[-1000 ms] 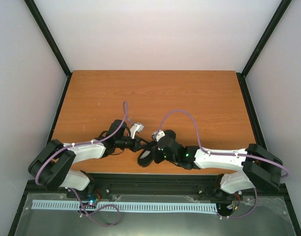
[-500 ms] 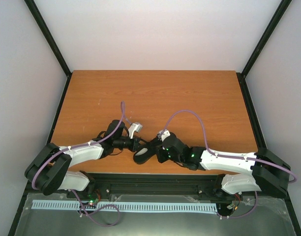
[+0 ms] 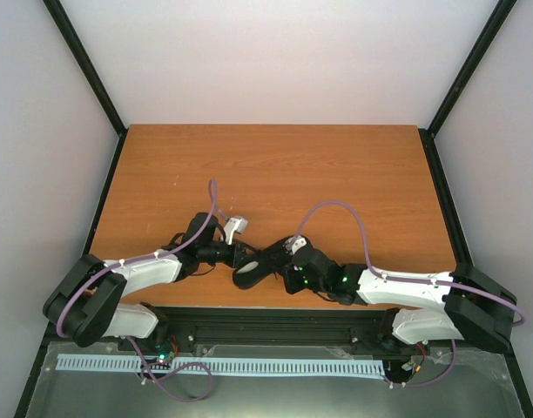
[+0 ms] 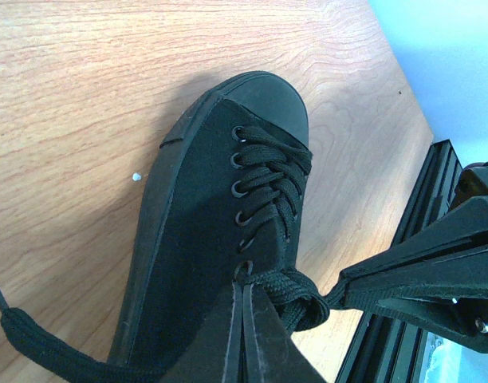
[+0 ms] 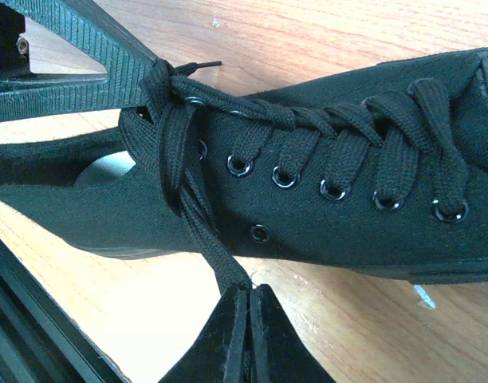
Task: Tie the shoes
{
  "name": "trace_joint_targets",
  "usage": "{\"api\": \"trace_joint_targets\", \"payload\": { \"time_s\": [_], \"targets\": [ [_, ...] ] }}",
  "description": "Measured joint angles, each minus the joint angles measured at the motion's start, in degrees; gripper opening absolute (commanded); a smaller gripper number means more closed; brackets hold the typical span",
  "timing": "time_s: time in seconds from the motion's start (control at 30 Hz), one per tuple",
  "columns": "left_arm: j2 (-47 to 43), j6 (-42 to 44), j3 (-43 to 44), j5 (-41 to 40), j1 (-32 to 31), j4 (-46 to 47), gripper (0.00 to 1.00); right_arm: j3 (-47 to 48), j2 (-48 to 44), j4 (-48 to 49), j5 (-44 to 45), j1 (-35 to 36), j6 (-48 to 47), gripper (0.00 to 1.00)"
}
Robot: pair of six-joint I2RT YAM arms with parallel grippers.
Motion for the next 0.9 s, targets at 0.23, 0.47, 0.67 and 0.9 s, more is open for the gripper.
{"api": "trace_joint_targets", "payload": {
  "time_s": [0.23,0.47,0.67,0.9],
  "targets": [
    [0.31,0.04,0.0,1.16,0.09,0.04,0.02,-0.02,-0.02,0.31,-0.46,-0.02,0.17,0.03],
    [0.76,0.09,0.0,1.55,0.31,0.09,0.15,0.68,-0.17,0.17,-0.94,-0.22,-0.7,0.03],
    [-1.68,0.33,-0.24,0.48,0.63,0.13,0.38,1.53,-0.09,0.57,-1.66,-0.59,-1.11,0.03],
    [-4.59,0.66,-0.85,0.46,0.76,0.7,0.48,1.53,0.31,0.74,-2.08,-0.72,-1.11,0.03]
  ]
}}
